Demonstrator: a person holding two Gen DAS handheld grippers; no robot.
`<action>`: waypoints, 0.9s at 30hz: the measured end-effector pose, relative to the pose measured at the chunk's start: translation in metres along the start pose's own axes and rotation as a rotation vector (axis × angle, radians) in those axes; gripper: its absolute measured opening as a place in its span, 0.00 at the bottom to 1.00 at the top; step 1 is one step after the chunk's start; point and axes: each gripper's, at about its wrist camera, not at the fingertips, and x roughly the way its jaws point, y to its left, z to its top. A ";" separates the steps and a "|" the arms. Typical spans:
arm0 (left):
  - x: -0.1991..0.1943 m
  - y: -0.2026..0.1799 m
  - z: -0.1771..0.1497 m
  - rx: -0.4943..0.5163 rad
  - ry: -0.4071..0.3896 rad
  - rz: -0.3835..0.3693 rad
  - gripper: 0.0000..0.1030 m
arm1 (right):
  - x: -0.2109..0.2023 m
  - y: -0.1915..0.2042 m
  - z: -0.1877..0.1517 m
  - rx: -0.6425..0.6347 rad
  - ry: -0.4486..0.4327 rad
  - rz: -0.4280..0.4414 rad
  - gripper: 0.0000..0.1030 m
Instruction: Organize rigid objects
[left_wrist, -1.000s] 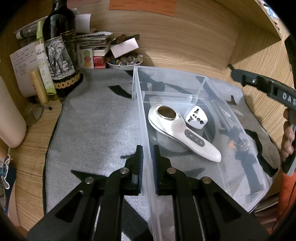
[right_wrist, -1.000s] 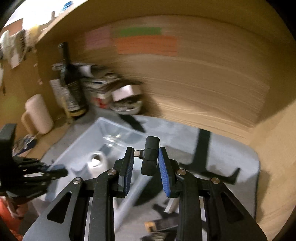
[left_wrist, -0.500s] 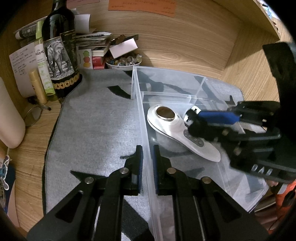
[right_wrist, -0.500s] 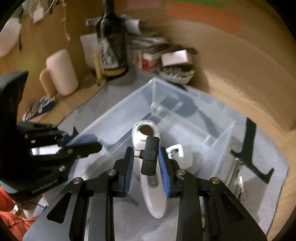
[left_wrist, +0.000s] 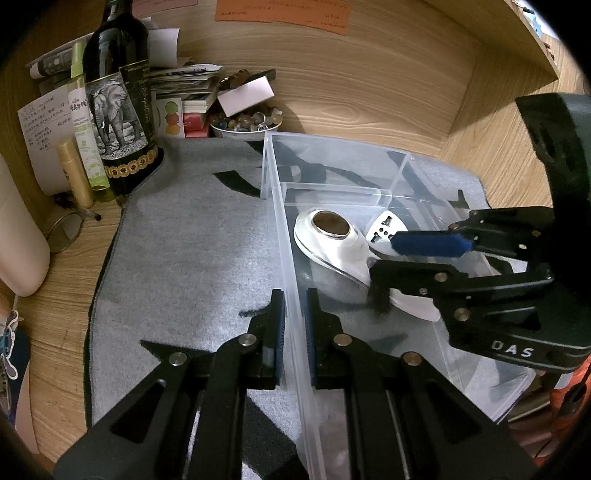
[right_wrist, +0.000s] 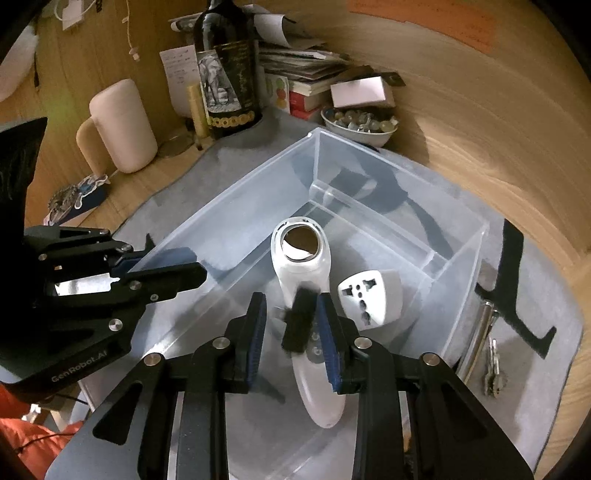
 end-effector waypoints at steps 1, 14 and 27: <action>0.000 0.000 0.000 0.000 0.000 0.000 0.10 | -0.002 0.000 0.000 -0.001 -0.008 -0.007 0.32; 0.000 0.000 0.000 0.001 0.000 0.000 0.10 | -0.048 -0.011 0.004 0.014 -0.162 -0.132 0.69; 0.000 0.000 0.000 0.000 0.000 0.000 0.10 | -0.090 -0.071 -0.007 0.161 -0.251 -0.317 0.80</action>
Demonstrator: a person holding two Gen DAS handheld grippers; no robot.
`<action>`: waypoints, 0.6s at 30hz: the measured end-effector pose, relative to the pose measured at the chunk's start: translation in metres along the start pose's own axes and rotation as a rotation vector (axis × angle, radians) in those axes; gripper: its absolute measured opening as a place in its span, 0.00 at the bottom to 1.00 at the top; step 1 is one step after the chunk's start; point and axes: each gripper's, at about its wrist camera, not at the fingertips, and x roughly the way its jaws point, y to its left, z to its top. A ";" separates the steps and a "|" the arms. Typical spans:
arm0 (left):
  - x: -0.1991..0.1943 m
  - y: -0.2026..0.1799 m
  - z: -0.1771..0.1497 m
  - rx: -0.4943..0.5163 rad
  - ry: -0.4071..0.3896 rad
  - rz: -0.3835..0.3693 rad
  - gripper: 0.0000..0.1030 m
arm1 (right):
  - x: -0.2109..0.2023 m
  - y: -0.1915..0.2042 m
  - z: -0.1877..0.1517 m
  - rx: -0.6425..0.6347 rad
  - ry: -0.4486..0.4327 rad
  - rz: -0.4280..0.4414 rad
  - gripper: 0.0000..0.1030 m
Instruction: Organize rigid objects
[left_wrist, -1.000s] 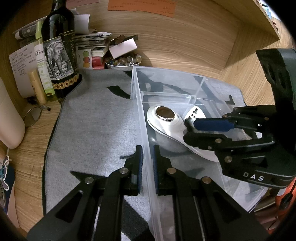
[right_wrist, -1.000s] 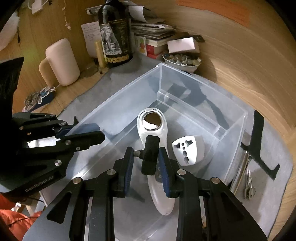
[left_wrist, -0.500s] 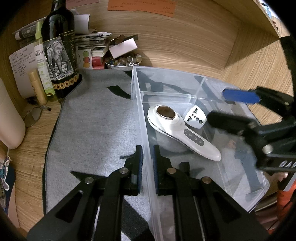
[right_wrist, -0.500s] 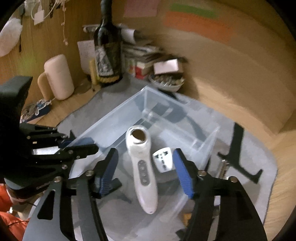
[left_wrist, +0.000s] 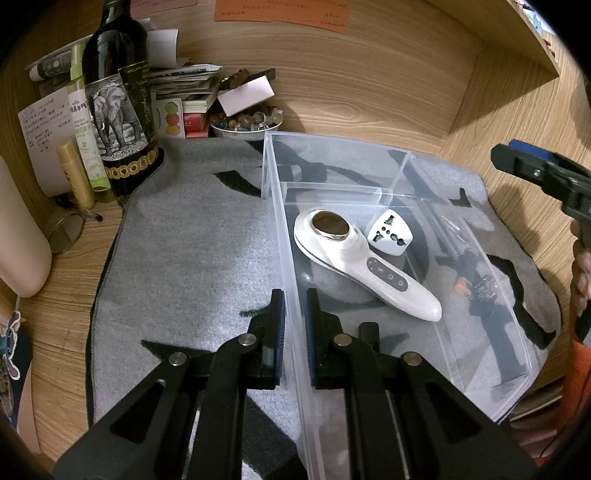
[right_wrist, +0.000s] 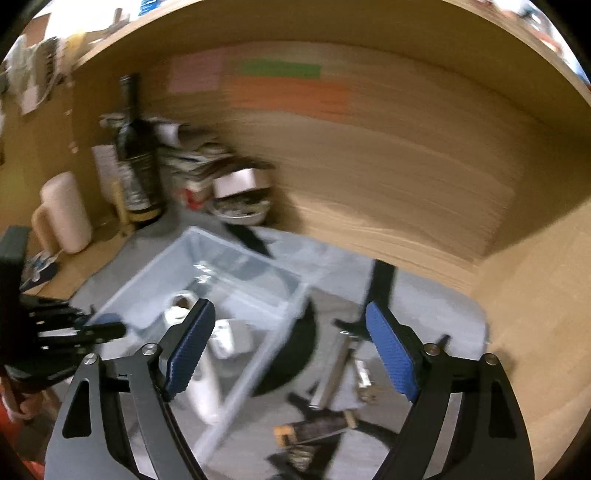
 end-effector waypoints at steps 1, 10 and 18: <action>0.000 0.000 0.000 0.000 0.000 0.000 0.10 | 0.002 -0.006 -0.002 0.014 0.009 -0.013 0.80; 0.000 0.000 0.000 0.001 0.001 0.001 0.10 | 0.057 -0.061 -0.045 0.139 0.182 -0.097 0.80; -0.001 0.001 0.000 0.001 0.003 0.004 0.10 | 0.095 -0.080 -0.081 0.185 0.317 -0.077 0.78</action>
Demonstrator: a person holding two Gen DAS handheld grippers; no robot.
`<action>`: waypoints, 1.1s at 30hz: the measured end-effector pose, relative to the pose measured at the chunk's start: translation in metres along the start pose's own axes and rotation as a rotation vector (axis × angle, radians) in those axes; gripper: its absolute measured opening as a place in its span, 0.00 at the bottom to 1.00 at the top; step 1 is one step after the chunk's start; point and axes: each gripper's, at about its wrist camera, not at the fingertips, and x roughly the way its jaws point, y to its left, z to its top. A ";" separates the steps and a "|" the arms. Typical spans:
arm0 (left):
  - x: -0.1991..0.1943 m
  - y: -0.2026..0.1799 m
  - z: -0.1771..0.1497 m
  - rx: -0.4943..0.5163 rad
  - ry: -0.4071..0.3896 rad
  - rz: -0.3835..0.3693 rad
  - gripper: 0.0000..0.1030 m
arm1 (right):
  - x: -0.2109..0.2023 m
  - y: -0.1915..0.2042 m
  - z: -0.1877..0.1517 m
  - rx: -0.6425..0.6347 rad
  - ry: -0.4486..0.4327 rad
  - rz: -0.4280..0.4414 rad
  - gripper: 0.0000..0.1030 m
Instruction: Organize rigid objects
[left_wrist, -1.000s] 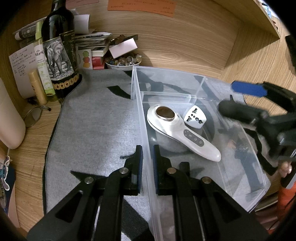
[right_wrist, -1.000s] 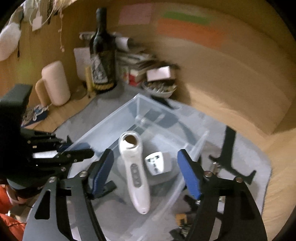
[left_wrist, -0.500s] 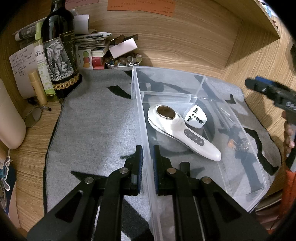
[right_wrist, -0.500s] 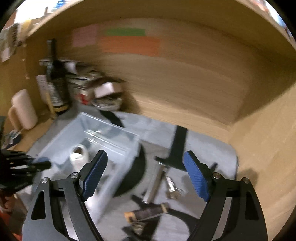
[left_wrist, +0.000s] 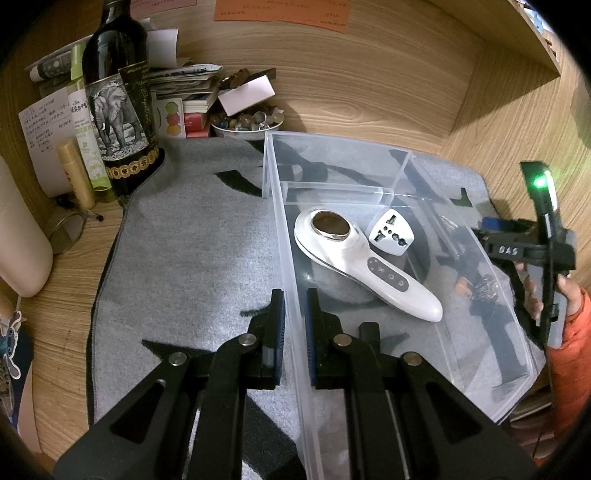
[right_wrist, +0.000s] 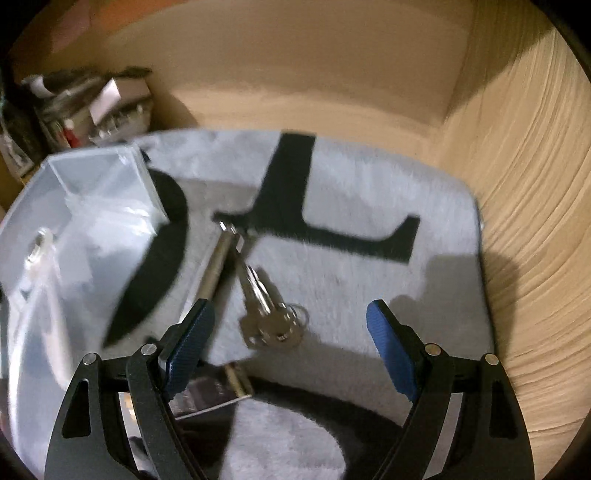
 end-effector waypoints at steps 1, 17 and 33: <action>0.000 0.000 0.000 0.000 0.000 0.001 0.10 | 0.004 -0.002 -0.002 0.005 0.013 0.013 0.75; 0.000 0.000 -0.001 0.002 0.000 0.004 0.10 | -0.010 0.007 -0.011 -0.045 -0.034 0.071 0.24; 0.000 -0.001 -0.001 0.001 0.000 0.005 0.10 | -0.046 0.013 0.006 -0.066 -0.149 0.071 0.09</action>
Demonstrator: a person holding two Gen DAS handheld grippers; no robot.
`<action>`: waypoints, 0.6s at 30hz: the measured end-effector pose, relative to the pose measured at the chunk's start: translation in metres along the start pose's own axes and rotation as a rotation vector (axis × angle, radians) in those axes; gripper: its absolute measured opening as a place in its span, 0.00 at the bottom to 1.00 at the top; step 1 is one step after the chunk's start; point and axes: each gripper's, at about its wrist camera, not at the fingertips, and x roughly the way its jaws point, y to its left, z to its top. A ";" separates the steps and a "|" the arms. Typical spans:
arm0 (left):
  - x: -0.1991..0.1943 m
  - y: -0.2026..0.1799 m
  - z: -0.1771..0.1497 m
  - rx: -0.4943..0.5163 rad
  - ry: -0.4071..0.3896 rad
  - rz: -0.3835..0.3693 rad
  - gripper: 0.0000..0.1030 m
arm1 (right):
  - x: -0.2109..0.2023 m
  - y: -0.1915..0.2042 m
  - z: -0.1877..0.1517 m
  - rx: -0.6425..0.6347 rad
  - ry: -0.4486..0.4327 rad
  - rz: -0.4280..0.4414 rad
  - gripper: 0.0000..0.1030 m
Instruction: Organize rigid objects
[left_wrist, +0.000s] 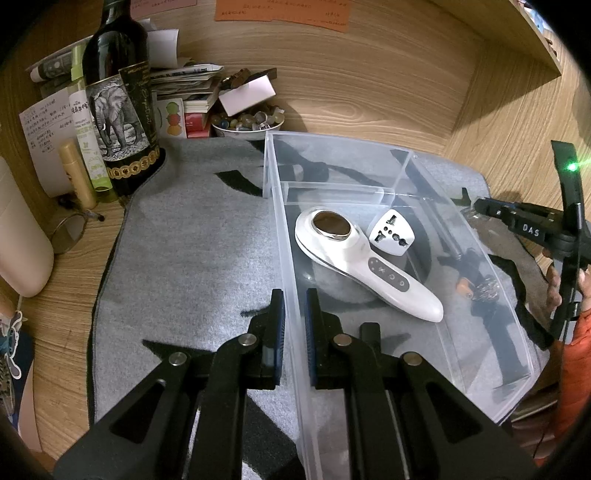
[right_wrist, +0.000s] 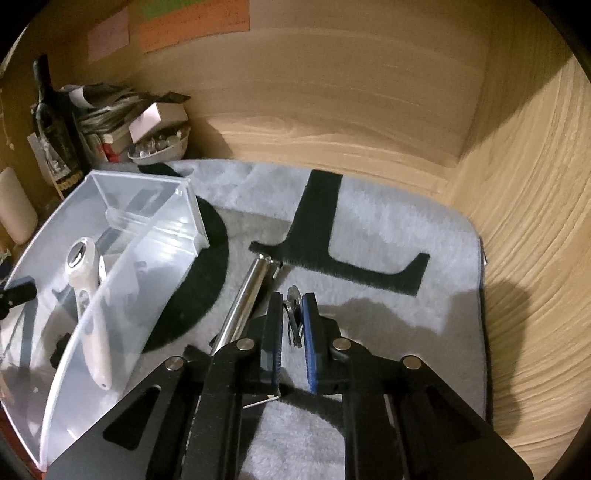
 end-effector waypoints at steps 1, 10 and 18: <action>0.000 0.000 0.000 0.001 0.000 0.000 0.10 | -0.002 0.000 0.002 -0.001 -0.007 0.000 0.09; 0.000 0.000 0.000 0.000 0.000 0.001 0.10 | -0.039 0.019 0.025 -0.043 -0.119 0.025 0.09; 0.000 0.000 0.000 0.000 -0.001 0.001 0.10 | -0.066 0.064 0.043 -0.127 -0.210 0.110 0.09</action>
